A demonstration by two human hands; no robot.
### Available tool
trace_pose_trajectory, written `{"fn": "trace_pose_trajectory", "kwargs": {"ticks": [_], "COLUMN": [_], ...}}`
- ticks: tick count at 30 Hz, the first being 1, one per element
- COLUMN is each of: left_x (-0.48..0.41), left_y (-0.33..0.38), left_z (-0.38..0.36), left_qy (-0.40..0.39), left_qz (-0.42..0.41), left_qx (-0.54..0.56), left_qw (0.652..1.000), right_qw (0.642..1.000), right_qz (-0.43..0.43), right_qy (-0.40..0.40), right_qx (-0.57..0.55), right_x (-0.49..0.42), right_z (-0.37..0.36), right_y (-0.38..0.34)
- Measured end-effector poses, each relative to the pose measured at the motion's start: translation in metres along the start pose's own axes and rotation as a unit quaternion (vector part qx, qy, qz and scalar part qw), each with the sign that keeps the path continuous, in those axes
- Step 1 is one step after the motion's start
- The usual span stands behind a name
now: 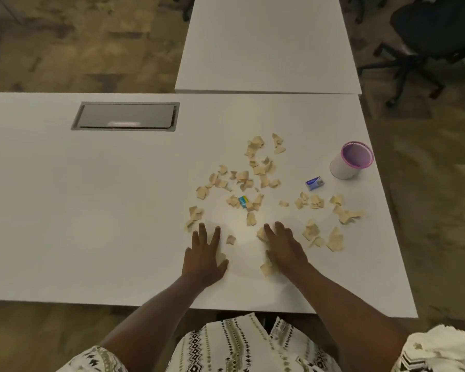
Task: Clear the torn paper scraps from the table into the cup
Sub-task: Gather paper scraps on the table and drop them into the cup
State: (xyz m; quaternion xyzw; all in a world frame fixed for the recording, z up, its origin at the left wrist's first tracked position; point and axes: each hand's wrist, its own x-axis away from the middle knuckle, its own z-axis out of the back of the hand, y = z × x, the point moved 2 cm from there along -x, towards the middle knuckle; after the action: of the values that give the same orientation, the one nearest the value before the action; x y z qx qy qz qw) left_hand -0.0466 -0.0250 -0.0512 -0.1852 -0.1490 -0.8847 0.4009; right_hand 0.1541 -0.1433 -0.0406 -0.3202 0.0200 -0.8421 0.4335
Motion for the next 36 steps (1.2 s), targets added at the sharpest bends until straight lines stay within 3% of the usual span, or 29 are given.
{"fn": "trace_pose_trajectory", "kwargs": {"ticks": [7,11,20,27,32,36], "left_x": [-0.007,-0.016,-0.038,-0.038,-0.013,-0.002], "left_y": [0.004,0.003,-0.041,-0.064,-0.066,-0.068], "left_z": [-0.004,0.004,0.025,0.022,0.012,0.008], "left_qy": [-0.002,0.022,0.035,-0.028,-0.024,-0.041], "left_qz": [-0.033,-0.063,-0.026,-0.081,-0.129,-0.141], "left_qx": [0.023,0.022,0.037,0.064,0.036,0.018], "left_qw": [0.999,0.998,0.998,0.994,0.991,0.989], "right_qw": [0.998,0.99,0.992,0.988,0.98,0.983], "right_qz": [0.029,0.083,0.111,0.142,0.177,0.176], "right_qy": [0.05,0.1,-0.018,-0.013,0.074,0.011], "right_qx": [-0.014,0.062,0.057,0.057,0.059,0.052], "right_x": [-0.018,-0.031,-0.047,-0.04,-0.037,-0.043], "right_z": [-0.011,-0.004,-0.011,-0.024,-0.026,-0.028], "right_y": [-0.014,-0.02,-0.035,-0.069,-0.089,-0.09]}}
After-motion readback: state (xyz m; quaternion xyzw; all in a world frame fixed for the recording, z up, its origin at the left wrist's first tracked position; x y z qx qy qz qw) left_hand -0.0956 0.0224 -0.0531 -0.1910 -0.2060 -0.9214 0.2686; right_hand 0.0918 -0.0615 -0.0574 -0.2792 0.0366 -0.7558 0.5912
